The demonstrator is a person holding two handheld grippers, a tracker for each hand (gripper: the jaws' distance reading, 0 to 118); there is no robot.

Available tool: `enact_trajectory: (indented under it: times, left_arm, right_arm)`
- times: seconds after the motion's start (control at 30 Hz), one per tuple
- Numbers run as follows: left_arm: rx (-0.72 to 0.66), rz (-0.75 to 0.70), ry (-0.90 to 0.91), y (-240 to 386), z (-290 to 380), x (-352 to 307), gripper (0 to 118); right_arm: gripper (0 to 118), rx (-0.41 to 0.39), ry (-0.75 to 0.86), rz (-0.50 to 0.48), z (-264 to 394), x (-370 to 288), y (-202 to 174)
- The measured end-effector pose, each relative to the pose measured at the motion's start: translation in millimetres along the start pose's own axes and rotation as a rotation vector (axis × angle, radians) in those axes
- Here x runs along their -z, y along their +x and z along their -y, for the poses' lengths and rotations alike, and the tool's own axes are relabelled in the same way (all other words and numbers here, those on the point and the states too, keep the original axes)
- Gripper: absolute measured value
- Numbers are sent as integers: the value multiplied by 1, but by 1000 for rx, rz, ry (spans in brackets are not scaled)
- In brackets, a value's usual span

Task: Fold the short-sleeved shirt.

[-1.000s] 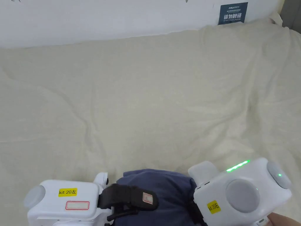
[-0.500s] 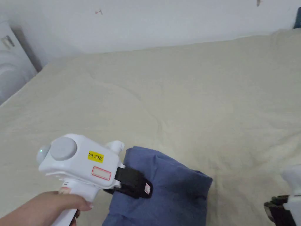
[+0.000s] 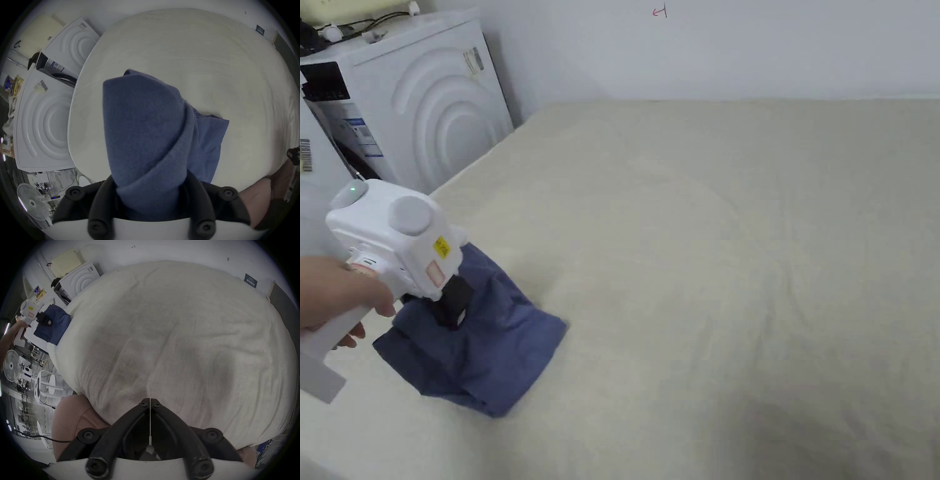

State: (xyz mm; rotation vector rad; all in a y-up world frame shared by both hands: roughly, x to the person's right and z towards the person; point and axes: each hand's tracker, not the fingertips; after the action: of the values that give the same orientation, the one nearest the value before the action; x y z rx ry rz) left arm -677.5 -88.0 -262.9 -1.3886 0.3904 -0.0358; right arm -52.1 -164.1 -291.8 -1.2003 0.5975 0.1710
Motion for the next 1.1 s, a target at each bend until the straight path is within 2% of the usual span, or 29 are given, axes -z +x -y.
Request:
enact_trajectory:
  times: [0.03, 0.07, 0.1, 0.23, 0.33, 0.47, 0.5, 0.53, 0.57, 0.6, 0.67, 0.73, 0.83, 0.93, 0.97, 1.03, 1.07, 1.1]
  left_arm:
    - [-58, 19, -32, -5, 3, 3, 91]
    - [-81, 20, -49, -9, 6, 4, 108]
    - [-76, 43, -50, -12, 10, 4, 113]
    - [-88, 9, 95, -3, 27, -28, 114]
    - [-141, 75, 259, 14, 40, -61, 114]
    - [-190, 301, 430, 82, 60, -91, 114]
    - [-199, 387, 455, 105, 66, -97, 108]
    - [-204, 475, 480, 147, 79, -113, 90]
    - [-217, 544, 534, 174, 88, -121, 52]
    - [-252, 584, 597, 200, 96, -128, 0]
    - [-302, 665, 688, 240, 109, -130, 0]
    - [-225, 779, 750, 282, 121, -145, 0]
    - [-181, 600, 886, 324, 140, -176, 0]
    - [-207, 522, 1058, 347, 155, -207, 0]
    - [-220, 491, 1126, 352, 162, -215, 0]
    - [-215, 505, 1273, 358, 180, -227, 0]
    - [-212, 454, 1342, 359, 187, -232, 0]
    - [-210, 387, 1376, 365, 193, -239, 0]
  right_arm:
    - [0, -1, 7, 3, 0, -1, 1]
    - [0, -4, 13, 8, 0, -2, 2]
    - [0, -8, 16, 14, 1, -4, 6]
    - [0, 27, 28, 25, 4, -11, 21]
    - [0, 71, 63, 34, 9, -22, 33]
    - [0, 97, 114, 32, 18, -42, 48]
    - [0, 91, 138, 36, 20, -48, 51]
    - [0, 86, 176, 48, 21, -57, 56]
    - [0, 82, 212, 65, 22, -66, 59]
    - [0, 87, 250, 81, 23, -75, 63]
    - [0, 110, 301, 104, 24, -96, 69]
    - [0, 128, 341, 90, 24, -119, 75]
    - [0, 140, 478, 87, 31, -157, 81]
    - [0, 130, 674, 111, 47, -194, 80]
    - [0, 128, 779, 117, 57, -206, 78]
    - [0, 108, 1054, 64, 85, -230, 68]
    - [0, 77, 1158, 87, 98, -239, 61]
    - [0, 40, 1236, 168, 107, -245, 53]
